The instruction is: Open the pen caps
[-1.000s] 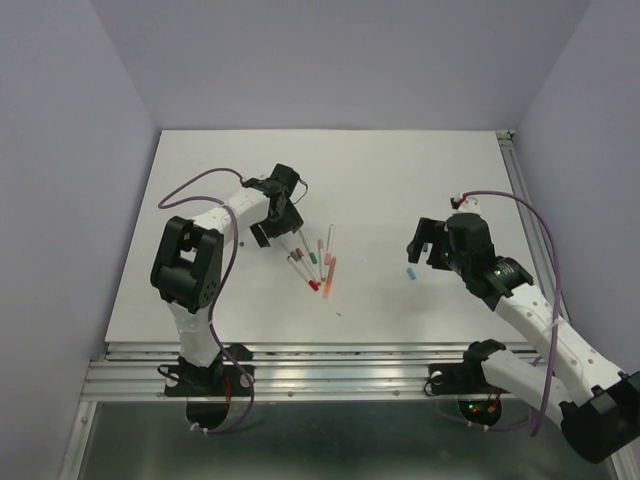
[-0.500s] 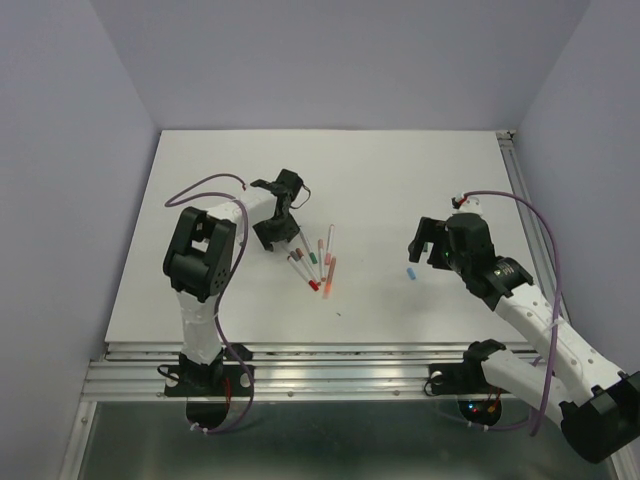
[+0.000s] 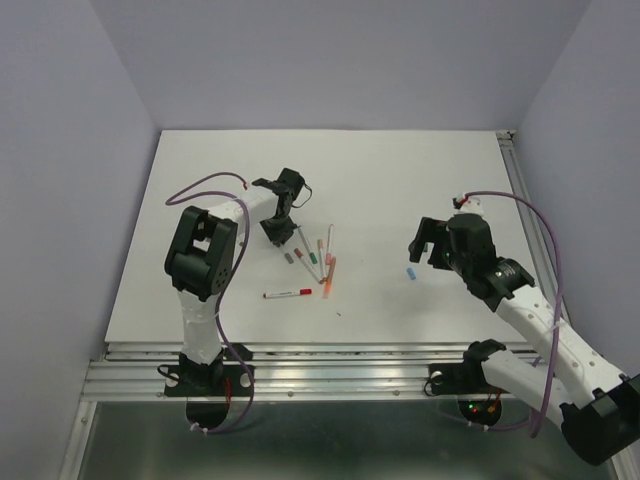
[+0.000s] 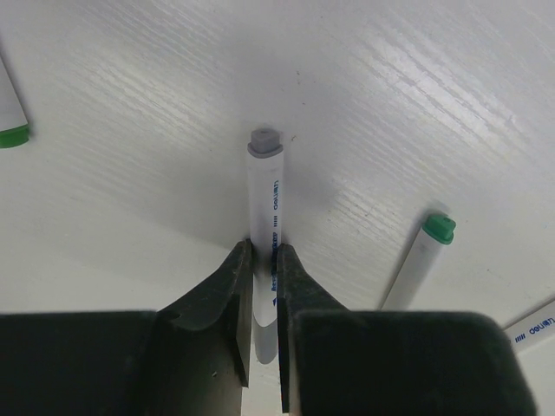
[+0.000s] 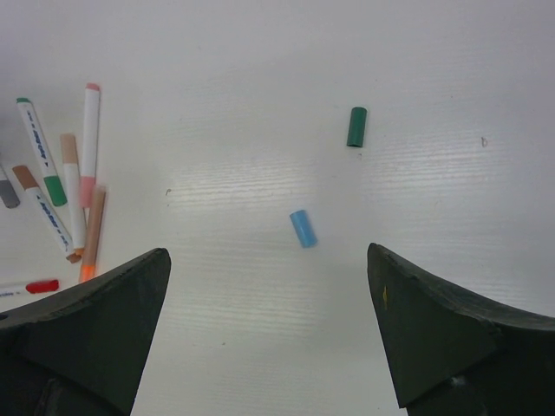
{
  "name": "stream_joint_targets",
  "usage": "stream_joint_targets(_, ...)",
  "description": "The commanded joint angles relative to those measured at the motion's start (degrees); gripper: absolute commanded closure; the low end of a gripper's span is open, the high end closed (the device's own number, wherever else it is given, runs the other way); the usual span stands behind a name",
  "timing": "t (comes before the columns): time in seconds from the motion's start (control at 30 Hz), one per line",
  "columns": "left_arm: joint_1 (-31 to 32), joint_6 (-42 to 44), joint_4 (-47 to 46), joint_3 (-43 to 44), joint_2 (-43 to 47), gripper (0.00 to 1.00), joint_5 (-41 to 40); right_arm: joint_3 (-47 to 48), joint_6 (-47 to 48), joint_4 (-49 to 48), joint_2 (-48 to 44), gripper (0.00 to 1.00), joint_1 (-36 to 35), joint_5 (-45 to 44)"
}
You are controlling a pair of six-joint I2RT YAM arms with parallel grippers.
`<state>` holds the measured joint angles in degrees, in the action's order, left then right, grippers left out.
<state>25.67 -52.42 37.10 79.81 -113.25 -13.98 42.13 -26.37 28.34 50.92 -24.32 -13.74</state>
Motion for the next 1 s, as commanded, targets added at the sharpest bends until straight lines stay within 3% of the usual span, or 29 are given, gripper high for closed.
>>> stream_joint_targets(0.0, -0.3, -1.2, 1.3, 0.7, -1.7, 1.00, -1.3, -1.7, 0.4, -1.7, -1.3, 0.00, 0.2, -0.8)
stream_joint_targets(0.2, -0.3, -1.4, 0.4, 1.3, 0.9, 1.00, -1.0, -1.7, 1.1, -1.9, -1.0, 0.00, 0.3, 0.1)
stream_joint_targets(0.57, -0.3, -0.8, -0.5, 3.5, 6.2, 1.00, -1.3, -2.7, 6.2, -5.9, -1.5, 0.00, 0.2, 12.5)
stream_joint_targets(0.67, -0.3, -0.5, -0.8, 3.2, 8.2, 1.00, -1.7, -2.9, 8.4, -7.5, -1.1, 0.00, 0.1, 19.9)
stream_joint_targets(0.73, -0.3, -0.4, -1.1, 3.2, 9.8, 1.00, -1.7, -3.2, 10.0, -10.1, 0.1, 0.00, -1.3, 30.1)
stream_joint_targets(0.8, -0.4, 0.0, -1.1, 3.2, 10.9, 1.00, -2.0, -3.5, 12.4, -13.4, 0.8, 0.00, -10.6, 28.8)
stream_joint_targets(0.83, -0.3, 0.1, -1.1, 3.4, 11.8, 1.00, -2.0, -3.4, 15.5, -14.2, 2.7, 0.00, -21.5, 24.9)
stream_joint_targets(0.87, -0.3, 0.7, -1.2, 3.6, 12.3, 1.00, -2.0, -2.9, 17.0, -16.2, 4.6, 0.00, -27.1, 16.2)
stream_joint_targets(0.97, -0.4, 1.6, -0.6, 4.1, 13.8, 1.00, -2.4, 1.2, 24.1, -18.3, 16.5, 0.00, -41.6, 7.2)
